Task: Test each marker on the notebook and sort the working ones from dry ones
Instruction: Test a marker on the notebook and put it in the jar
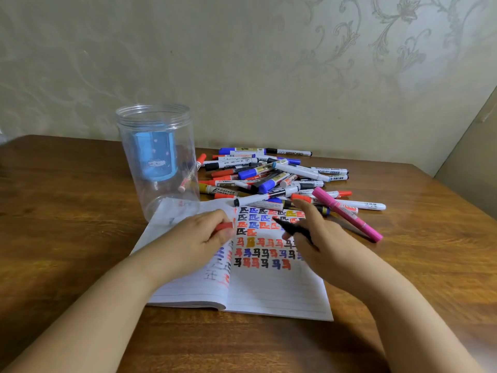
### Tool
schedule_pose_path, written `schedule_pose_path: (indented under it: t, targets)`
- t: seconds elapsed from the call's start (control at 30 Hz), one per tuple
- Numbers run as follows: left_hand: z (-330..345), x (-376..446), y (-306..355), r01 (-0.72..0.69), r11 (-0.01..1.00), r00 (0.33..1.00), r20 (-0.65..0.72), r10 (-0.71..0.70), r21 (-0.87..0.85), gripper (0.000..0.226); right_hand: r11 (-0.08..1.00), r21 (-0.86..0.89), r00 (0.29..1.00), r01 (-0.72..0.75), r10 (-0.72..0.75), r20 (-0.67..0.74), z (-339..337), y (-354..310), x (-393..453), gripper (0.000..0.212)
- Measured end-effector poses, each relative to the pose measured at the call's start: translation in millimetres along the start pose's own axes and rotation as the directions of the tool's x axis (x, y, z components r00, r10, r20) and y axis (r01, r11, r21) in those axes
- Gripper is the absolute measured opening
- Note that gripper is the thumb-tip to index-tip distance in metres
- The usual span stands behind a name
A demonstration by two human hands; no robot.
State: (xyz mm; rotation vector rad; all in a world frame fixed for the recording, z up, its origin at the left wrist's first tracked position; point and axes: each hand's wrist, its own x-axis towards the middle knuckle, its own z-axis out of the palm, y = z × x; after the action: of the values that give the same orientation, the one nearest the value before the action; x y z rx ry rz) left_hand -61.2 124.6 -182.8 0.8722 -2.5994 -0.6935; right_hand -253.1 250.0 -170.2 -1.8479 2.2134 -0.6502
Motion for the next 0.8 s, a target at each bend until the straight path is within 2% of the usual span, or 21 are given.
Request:
schedule_pose_path:
  t: [0.07, 0.1, 0.2, 0.27, 0.33, 0.4, 0.47, 0.5, 0.6, 0.67, 0.8]
  targets:
    - [-3, -3, 2, 0.032, 0.999, 0.999, 0.036, -0.033, 0.025, 0.02, 0.996, 0.068, 0.999, -0.049, 0.05, -0.012, -4, 4, 0, 0.057]
    - [-5, -4, 3, 0.062, 0.997, 0.995, 0.07, -0.065, 0.04, 0.026, 0.988, 0.139, 0.997, -0.069, 0.073, -0.024, -7, 5, 0, 0.055]
    - [-18, -11, 6, 0.156, 0.981, 0.942, 0.282, -0.183, 0.116, 0.061, 0.927, 0.363, 0.994, -0.098, 0.111, -0.016, -14, 7, -2, 0.029]
    - [-23, -13, 8, 0.157, 0.973, 0.893, 0.397, -0.214, 0.172, 0.079, 0.85, 0.507, 0.989, -0.141, 0.146, 0.03, -14, 7, -3, 0.012]
    - [-22, -13, 8, 0.135, 0.973, 0.874, 0.441, -0.205, 0.185, 0.083, 0.711, 0.672, 0.975, -0.208, 0.205, 0.085, -13, 8, -1, 0.016]
    - [-18, -12, 8, 0.111, 0.975, 0.877, 0.443, -0.186, 0.19, 0.08, 0.459, 0.845, 0.955, -0.275, 0.232, 0.184, -14, 10, 0, 0.024]
    - [-15, -11, 8, 0.111, 0.975, 0.885, 0.428, -0.184, 0.19, 0.08, 0.209, 0.932, 0.948, -0.297, 0.181, 0.262, -16, 12, -1, 0.025]
    - [-13, -11, 8, 0.111, 0.975, 0.889, 0.42, -0.184, 0.193, 0.08, 0.164, 0.944, 0.954, -0.285, 0.143, 0.263, -16, 12, -2, 0.023]
    - [-5, -10, 15, 0.08, 0.975, 0.91, 0.384, -0.155, 0.205, 0.08, 0.211, 0.95, 0.973, -0.232, 0.067, 0.223, -12, 8, -3, 0.018]
    - [2, -10, 20, 0.065, 0.98, 0.927, 0.351, -0.13, 0.19, 0.079, 0.258, 0.941, 0.975, -0.221, 0.069, 0.211, -9, 2, -2, 0.008]
    - [14, -11, 29, 0.018, 0.977, 0.958, 0.275, -0.077, 0.213, 0.079, 0.408, 0.883, 0.967, -0.231, 0.199, 0.16, -6, -5, 1, 0.024]
